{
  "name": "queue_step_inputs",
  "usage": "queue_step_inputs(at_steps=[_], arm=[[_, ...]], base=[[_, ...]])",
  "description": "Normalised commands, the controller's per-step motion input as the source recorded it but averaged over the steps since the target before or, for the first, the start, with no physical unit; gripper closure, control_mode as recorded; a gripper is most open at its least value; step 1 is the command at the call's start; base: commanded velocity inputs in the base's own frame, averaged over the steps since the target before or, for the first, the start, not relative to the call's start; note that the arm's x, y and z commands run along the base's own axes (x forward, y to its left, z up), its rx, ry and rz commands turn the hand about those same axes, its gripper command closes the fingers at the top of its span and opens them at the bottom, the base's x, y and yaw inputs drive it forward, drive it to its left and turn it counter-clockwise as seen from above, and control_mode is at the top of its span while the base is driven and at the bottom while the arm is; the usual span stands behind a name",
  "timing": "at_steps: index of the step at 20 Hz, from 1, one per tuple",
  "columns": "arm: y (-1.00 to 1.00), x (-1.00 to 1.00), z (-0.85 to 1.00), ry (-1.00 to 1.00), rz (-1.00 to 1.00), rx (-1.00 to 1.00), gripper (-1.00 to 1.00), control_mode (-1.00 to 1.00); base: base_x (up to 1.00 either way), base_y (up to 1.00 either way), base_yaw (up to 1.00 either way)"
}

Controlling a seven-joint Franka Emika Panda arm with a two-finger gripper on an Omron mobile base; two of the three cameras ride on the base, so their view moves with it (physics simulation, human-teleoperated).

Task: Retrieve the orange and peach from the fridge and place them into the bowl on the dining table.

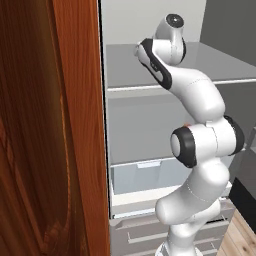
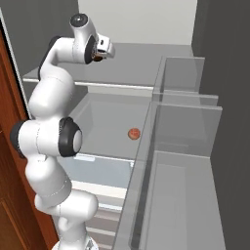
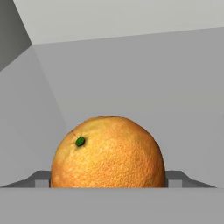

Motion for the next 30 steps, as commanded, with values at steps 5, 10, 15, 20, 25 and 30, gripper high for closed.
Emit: queue_step_inputs(at_steps=[5, 10, 15, 20, 25, 30], arm=[[-0.02, -0.07, -0.02, -0.01, 0.00, 0.00, 1.00, -1.00], [-0.44, -0.95, -0.05, -0.02, 0.00, 0.00, 1.00, -1.00], [-0.48, -1.00, 0.00, -0.13, 0.00, 0.00, 1.00, -1.00], [-0.13, -1.00, 0.00, -0.15, 0.00, 0.00, 1.00, -1.00], [0.00, -0.91, -0.17, -0.22, 0.00, 0.00, 1.00, -1.00], [0.00, -0.65, -0.32, -0.23, 0.00, 0.00, 1.00, -1.00]], base=[[0.00, 0.00, 0.00], [0.00, 0.00, 0.00], [0.00, 0.00, 0.00], [0.00, 0.00, 0.00], [0.00, 0.00, 0.00], [0.00, 0.00, 0.00]])
